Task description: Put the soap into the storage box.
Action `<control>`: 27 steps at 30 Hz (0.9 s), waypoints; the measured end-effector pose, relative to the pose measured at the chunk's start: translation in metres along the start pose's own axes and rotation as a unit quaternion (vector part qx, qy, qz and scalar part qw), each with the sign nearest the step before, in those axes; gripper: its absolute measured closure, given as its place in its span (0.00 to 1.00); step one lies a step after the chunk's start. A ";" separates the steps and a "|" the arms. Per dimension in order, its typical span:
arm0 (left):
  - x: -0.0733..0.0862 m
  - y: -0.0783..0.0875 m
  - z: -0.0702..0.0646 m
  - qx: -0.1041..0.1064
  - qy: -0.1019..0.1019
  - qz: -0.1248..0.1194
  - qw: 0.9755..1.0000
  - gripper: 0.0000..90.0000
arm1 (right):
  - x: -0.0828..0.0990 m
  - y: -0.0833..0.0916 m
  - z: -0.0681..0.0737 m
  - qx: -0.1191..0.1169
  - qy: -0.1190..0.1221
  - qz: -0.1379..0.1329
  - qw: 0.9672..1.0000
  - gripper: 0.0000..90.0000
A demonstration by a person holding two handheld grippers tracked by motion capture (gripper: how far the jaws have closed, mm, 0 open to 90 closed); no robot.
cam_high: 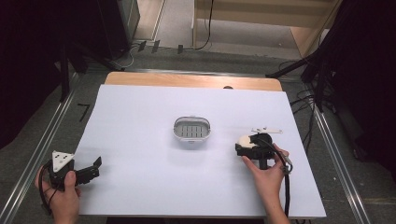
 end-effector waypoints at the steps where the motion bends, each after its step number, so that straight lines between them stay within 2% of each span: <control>1: 0.000 0.000 0.000 -0.001 0.001 -0.001 1.000 0.00 | -0.001 0.000 0.002 -0.002 0.001 -0.001 1.000 0.28; 7: 0.000 0.000 0.000 0.001 0.001 -0.001 1.000 0.00 | -0.009 0.000 0.017 -0.015 0.015 -0.004 1.000 0.28; 27: 0.000 0.000 0.000 0.001 0.000 -0.002 1.000 0.00 | -0.027 -0.005 0.046 -0.039 0.024 -0.009 0.999 0.28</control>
Point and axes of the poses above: each handheld gripper's, and its own axes: y roughly backward along the jaws, x roughly out of its underside, z roughly to its left, the point moved 10 cm from there along -y, roughly forward along the jaws, and after that the axes turned 10 degrees about -z, right-handed, at the moved point
